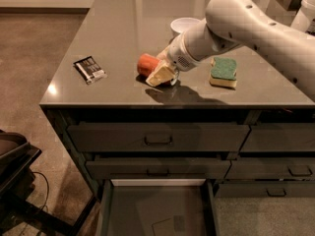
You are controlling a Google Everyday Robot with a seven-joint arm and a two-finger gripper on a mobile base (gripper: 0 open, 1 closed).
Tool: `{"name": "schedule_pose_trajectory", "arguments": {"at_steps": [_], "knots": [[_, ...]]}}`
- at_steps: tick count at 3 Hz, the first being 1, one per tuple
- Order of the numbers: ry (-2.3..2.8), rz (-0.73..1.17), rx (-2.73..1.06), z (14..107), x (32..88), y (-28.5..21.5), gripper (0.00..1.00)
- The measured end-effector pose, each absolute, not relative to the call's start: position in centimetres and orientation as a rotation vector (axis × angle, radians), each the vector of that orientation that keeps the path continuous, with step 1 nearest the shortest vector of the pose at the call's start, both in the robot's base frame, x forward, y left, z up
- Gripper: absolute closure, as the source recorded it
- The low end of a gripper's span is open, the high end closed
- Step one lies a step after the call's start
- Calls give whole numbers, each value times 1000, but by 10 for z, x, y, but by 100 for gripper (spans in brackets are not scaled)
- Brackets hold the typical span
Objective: Place coke can into bottom drawer
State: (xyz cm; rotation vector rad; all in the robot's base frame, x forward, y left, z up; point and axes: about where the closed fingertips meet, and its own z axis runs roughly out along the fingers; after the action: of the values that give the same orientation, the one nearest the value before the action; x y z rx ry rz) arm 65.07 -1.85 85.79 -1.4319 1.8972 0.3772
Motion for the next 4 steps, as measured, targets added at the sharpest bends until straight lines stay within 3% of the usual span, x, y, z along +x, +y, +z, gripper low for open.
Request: {"name": "schedule_pose_trajectory", "arguments": {"at_steps": [2,3,4], "knots": [[1897,377,-1432,858,651,-18,88],[1884,433,-1458,858,639,-21,100],[1902,513,-1380,880,592,-38,100]]}}
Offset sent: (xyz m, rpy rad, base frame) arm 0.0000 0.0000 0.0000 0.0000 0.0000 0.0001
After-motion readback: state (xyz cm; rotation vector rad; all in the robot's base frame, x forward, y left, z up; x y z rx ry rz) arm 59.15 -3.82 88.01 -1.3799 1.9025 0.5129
